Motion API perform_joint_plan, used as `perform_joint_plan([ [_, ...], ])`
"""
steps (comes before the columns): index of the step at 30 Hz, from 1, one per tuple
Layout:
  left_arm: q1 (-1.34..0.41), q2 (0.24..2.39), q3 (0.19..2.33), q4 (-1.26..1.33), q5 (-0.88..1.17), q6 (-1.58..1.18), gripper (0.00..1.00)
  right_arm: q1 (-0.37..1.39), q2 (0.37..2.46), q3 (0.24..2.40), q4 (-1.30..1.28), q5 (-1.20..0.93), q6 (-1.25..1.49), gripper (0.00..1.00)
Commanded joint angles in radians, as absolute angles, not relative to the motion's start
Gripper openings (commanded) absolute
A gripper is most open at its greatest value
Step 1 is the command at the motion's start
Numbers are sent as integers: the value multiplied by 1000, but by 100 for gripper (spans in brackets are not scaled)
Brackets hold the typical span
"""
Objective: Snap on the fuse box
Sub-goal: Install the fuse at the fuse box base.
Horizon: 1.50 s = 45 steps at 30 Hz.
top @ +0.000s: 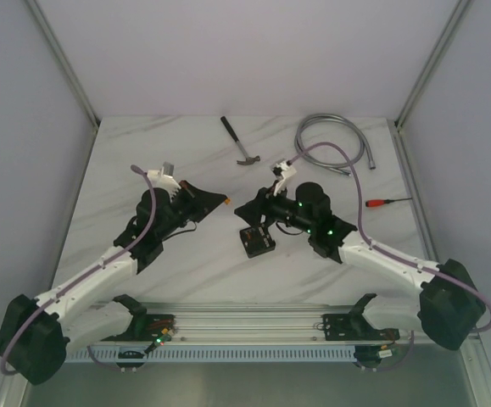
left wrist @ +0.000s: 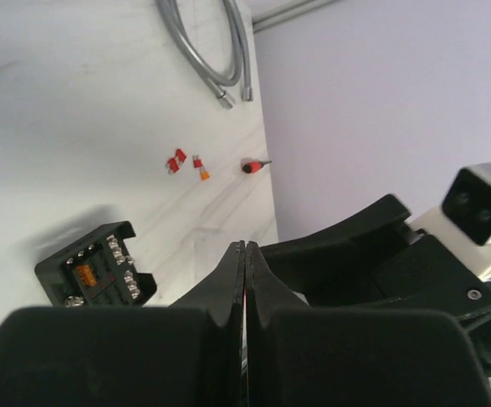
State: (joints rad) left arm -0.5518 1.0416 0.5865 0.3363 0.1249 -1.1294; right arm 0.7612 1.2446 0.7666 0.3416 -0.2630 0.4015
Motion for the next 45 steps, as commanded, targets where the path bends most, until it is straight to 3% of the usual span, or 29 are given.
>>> perform_joint_plan([
  [1,-558,971,562,347,54,-1192,0,773,1198,659,699,-230,663,56],
  [9,-621,839,444,533,-25,-1306,0,828,1242,525,1101,-157,900,56],
  [18,-673,813,418,678,-44,-1356,0,887,1326,475,1333,-63,972,49],
  [38,-764,805,383,746,-132,-1378,0,904,1298,460,1372,-42,940,31],
  [45,-770,825,387,756,-121,-1374,0,903,1297,462,1390,-47,939,29],
])
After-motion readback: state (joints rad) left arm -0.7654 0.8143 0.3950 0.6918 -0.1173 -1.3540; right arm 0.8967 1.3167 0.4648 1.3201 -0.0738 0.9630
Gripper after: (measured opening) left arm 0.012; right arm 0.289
